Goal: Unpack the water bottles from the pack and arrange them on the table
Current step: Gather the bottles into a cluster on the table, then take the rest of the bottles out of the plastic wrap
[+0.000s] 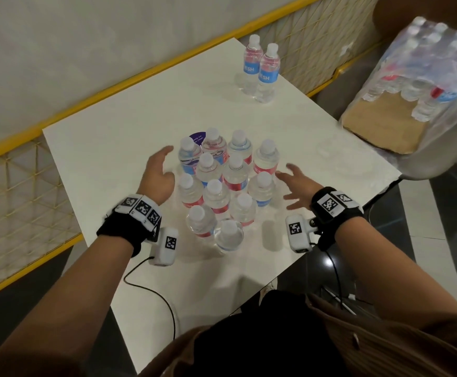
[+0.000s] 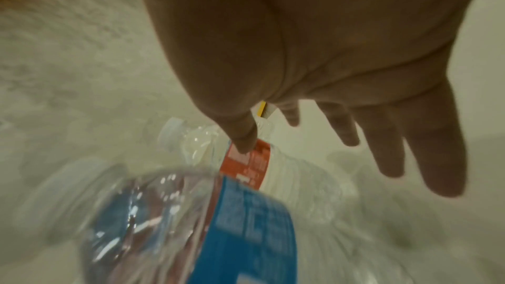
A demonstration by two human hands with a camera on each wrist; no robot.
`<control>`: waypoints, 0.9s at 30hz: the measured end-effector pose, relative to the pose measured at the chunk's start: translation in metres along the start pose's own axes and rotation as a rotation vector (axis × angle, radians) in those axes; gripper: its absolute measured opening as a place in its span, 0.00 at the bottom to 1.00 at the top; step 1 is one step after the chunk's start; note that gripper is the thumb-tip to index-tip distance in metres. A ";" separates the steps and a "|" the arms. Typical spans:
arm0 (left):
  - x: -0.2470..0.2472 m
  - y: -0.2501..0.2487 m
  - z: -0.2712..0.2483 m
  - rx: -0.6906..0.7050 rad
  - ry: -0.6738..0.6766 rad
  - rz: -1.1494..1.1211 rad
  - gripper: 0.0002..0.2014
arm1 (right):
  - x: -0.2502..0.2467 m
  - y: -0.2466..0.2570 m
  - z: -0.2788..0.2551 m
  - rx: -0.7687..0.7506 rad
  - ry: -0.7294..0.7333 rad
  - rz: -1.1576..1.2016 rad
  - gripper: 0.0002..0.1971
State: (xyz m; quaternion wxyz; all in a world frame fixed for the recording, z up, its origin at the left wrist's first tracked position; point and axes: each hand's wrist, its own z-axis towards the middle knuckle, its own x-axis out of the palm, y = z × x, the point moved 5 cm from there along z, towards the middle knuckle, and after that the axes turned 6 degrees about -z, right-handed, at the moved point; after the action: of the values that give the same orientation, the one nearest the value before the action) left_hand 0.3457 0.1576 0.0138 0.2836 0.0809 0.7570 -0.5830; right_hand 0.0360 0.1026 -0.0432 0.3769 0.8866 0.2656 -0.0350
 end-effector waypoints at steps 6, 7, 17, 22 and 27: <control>0.028 -0.089 0.014 0.295 0.220 0.373 0.29 | 0.001 0.023 0.007 -0.135 0.063 -0.017 0.27; 0.041 -0.099 0.015 0.315 0.283 0.431 0.29 | 0.003 0.024 0.009 -0.149 0.069 -0.029 0.27; 0.126 -0.156 0.002 0.323 0.649 0.928 0.23 | -0.019 0.025 0.013 -0.151 0.148 -0.168 0.17; 0.143 -0.178 0.003 0.277 0.677 0.980 0.23 | -0.073 0.019 0.022 -0.130 0.115 -0.240 0.17; 0.186 -0.215 0.007 0.338 0.720 0.904 0.21 | -0.144 0.012 0.036 -0.103 0.020 -0.212 0.15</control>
State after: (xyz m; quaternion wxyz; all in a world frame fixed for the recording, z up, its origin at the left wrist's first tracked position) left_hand 0.0974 0.0465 0.0949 0.2126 0.6312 0.5928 -0.4527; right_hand -0.0764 0.0064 -0.0233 0.4138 0.8333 0.3630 -0.0521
